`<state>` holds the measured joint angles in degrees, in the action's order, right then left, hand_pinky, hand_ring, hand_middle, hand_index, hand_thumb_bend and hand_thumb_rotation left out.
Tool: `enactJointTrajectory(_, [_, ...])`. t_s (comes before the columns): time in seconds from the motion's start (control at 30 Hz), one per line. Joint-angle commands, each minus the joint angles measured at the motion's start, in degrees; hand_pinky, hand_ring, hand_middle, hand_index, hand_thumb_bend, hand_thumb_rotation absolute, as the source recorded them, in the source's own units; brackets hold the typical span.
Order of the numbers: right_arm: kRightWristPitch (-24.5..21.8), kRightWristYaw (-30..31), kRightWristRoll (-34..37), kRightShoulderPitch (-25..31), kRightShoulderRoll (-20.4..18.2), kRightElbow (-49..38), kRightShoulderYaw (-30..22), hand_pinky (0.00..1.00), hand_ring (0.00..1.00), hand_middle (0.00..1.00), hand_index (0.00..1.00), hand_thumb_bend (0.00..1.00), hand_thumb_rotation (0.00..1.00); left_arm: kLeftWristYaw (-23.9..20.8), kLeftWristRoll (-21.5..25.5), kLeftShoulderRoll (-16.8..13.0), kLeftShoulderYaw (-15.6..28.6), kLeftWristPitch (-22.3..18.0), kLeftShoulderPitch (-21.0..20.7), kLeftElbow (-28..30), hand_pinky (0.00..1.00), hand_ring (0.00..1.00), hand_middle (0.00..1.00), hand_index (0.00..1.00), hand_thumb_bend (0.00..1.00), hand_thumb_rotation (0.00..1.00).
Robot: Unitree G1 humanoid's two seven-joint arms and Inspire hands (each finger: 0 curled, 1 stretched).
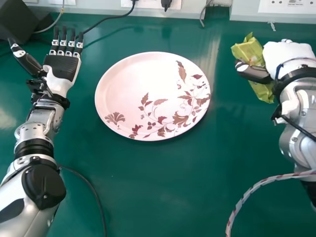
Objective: Pick up biscuit and place it in the plate
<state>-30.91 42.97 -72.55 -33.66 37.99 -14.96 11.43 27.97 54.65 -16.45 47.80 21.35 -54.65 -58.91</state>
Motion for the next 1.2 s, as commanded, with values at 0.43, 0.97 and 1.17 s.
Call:
enactJointTrajectory(0.43, [1.44,4.74,-3.65,-3.4,-1.83,-4.91,-2.15,0.1,0.17,0.24,0.49,0.51,0.05,0.87,-0.62,-0.34,-0.74,-1.08,0.26,-0.05,1.0,1.0,1.0,1.0,1.0,0.4])
enactJointTrajectory(0.97, [4.98,7.45,-5.22,-5.62,-3.55,-9.0,-3.57,0.09,0.16,0.24,0.49,0.51,0.05,2.57,-0.8,-0.7,-0.73,-1.15,0.19,-1.0,1.0,1.0,1.0,1.0,1.0,0.41])
enactJointTrajectory(1.17, [5.81,7.72,-5.9,-6.66,-5.13,-9.57,-3.66,0.08,0.16,0.23,0.49,0.51,0.05,3.15,-0.95,-1.07,-0.78,-1.11,0.08,-1.66,1.0,1.0,1.0,1.0,1.0,0.43])
